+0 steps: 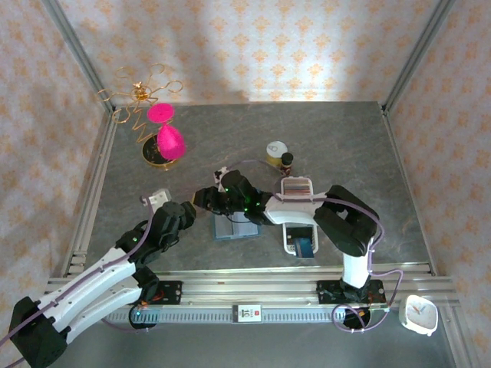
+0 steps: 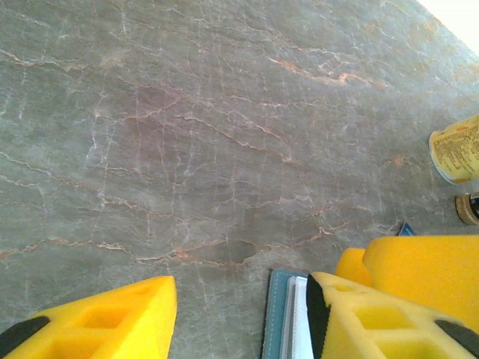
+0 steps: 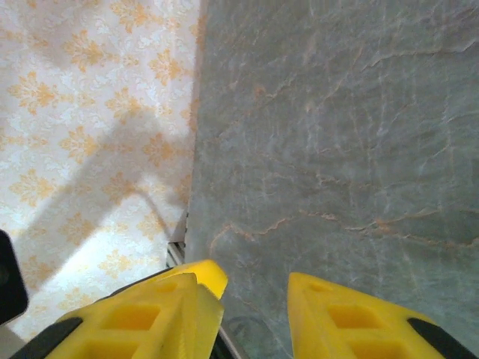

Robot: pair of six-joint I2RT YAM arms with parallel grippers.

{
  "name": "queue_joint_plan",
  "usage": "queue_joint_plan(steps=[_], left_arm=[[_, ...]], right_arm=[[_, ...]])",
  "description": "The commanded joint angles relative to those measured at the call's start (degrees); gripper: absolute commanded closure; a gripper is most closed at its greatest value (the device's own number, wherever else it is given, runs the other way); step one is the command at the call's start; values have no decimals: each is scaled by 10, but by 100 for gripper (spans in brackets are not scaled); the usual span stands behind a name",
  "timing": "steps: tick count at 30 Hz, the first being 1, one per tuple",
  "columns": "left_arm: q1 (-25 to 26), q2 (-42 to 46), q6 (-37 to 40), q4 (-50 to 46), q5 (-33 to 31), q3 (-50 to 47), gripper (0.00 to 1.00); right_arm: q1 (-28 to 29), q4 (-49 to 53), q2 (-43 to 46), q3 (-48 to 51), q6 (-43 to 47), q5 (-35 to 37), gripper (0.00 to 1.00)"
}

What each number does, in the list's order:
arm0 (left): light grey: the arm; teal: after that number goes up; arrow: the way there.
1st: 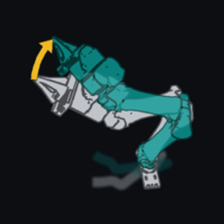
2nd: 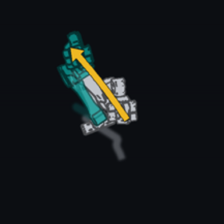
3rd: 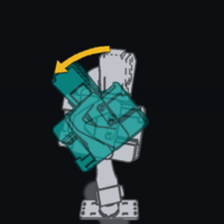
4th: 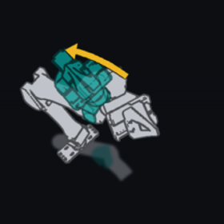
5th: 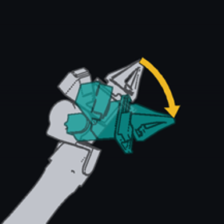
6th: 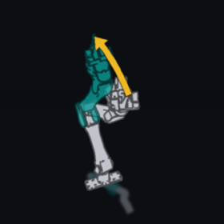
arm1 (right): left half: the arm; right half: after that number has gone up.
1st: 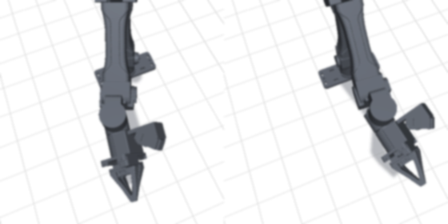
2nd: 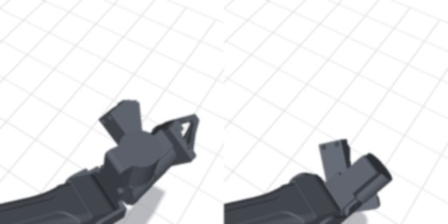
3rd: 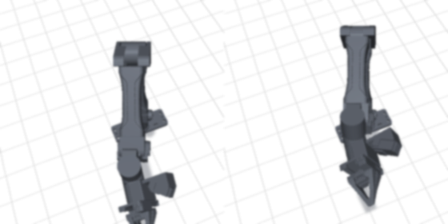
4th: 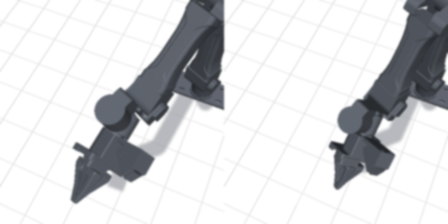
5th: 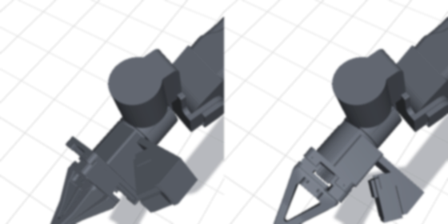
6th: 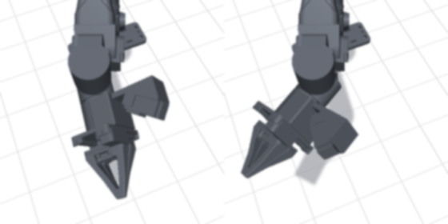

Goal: Put the credit cards into the card holder

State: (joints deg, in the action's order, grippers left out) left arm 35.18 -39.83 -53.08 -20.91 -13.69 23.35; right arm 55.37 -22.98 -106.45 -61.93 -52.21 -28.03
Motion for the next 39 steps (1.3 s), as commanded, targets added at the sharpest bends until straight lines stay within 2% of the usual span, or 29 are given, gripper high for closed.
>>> queue_joint_plan(steps=[1, 7, 11, 16, 20, 25, 39], left_arm=[[-2, -11, 30, -10, 20, 31, 46], [-3, -122, 89, 31, 106, 95, 43], [-9, -221, 123, 94, 176, 141, 42], [-20, -359, 132, 157, 257, 194, 43], [-28, -443, 136, 190, 296, 226, 46], [-29, -518, 138, 214, 315, 256, 50], [-29, -625, 131, 241, 356, 303, 61]], right_arm=[[-25, 105, 54, -1, 59, 54, 64], [-72, 297, 135, 21, 126, 194, 74], [-108, 347, 160, 41, 141, 233, 83], [-126, 374, 129, 31, 151, 247, 100], [-133, 375, 95, 21, 149, 257, 100], [-138, 392, 64, 7, 149, 278, 100], [-141, 406, 27, 12, 145, 293, 100]])
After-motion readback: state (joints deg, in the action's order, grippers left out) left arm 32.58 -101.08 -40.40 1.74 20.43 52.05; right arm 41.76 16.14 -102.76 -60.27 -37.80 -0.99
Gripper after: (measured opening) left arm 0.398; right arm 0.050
